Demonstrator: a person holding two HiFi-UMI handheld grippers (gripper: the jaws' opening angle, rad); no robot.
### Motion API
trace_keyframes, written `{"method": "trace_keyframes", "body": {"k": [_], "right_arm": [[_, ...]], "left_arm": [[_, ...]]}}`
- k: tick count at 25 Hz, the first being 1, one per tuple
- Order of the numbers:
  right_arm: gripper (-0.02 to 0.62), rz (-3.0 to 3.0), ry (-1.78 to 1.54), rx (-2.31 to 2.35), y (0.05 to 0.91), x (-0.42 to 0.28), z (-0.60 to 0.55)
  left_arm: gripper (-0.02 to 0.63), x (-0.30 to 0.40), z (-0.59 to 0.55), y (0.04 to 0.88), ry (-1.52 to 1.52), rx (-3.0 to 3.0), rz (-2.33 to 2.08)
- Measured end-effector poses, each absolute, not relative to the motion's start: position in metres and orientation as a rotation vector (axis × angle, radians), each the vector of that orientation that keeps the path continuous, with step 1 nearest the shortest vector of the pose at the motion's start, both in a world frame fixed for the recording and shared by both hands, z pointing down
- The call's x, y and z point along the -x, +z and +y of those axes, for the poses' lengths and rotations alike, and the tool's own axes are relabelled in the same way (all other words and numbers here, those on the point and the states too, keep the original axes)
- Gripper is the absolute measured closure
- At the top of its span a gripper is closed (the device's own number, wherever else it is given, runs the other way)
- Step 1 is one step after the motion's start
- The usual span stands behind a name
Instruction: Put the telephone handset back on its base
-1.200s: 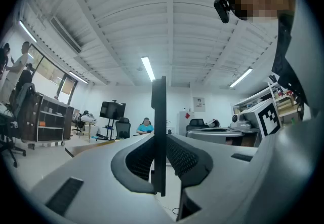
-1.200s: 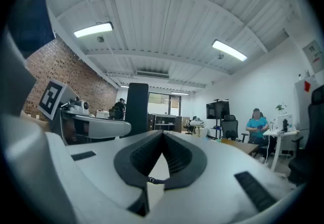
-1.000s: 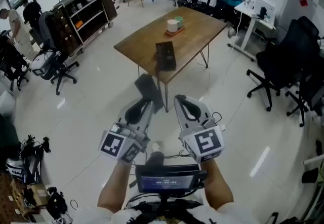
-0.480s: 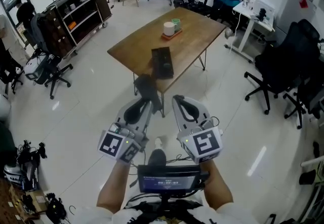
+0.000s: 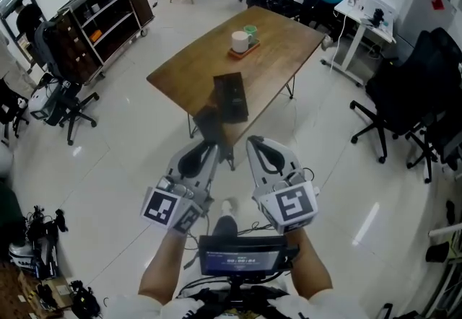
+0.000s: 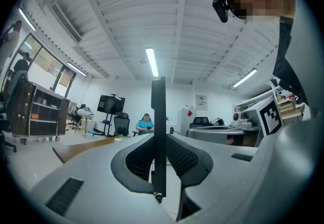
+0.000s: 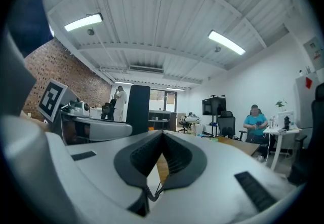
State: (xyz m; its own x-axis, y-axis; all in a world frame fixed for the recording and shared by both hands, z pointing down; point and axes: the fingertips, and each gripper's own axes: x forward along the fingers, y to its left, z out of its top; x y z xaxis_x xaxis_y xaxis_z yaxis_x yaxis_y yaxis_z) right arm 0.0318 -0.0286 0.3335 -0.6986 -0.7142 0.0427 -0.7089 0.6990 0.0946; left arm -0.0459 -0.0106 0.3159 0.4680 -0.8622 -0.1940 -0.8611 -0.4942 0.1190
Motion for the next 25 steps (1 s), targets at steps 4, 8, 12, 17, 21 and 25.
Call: {"method": "trace_keyframes", "body": {"k": [4,8,12,17,21,25], "right_arm": [[0.595,-2.81,-0.093,-1.188,0.337,-0.026,-0.051],[0.595,-2.794,-0.084,-1.19,0.338,-0.02,-0.071],[0.595,-2.773,-0.073,-1.199,0.34,-0.016,-0.092],[0.595,-2.754,-0.064,-1.196,0.342,-0.008,-0.117],[0.595,-2.74,-0.066,-1.201,0.34,0.001,-0.141],[0.595,-2.728,-0.067,-1.199,0.341,0.01,-0.166]], "left_arm": [[0.544,0.052,-0.033,0.319,-0.369,-2.68,-1.56],[0.544,0.057,-0.055,0.324,-0.366,-2.663,-1.53],[0.544,0.063,-0.077,0.327,-0.358,-2.659,-1.5],[0.545,0.071,-0.104,0.334,-0.36,-2.633,-1.453],[0.544,0.081,-0.126,0.338,-0.34,-2.641,-1.42],[0.545,0.089,-0.15,0.345,-0.335,-2.628,-1.376]]}}
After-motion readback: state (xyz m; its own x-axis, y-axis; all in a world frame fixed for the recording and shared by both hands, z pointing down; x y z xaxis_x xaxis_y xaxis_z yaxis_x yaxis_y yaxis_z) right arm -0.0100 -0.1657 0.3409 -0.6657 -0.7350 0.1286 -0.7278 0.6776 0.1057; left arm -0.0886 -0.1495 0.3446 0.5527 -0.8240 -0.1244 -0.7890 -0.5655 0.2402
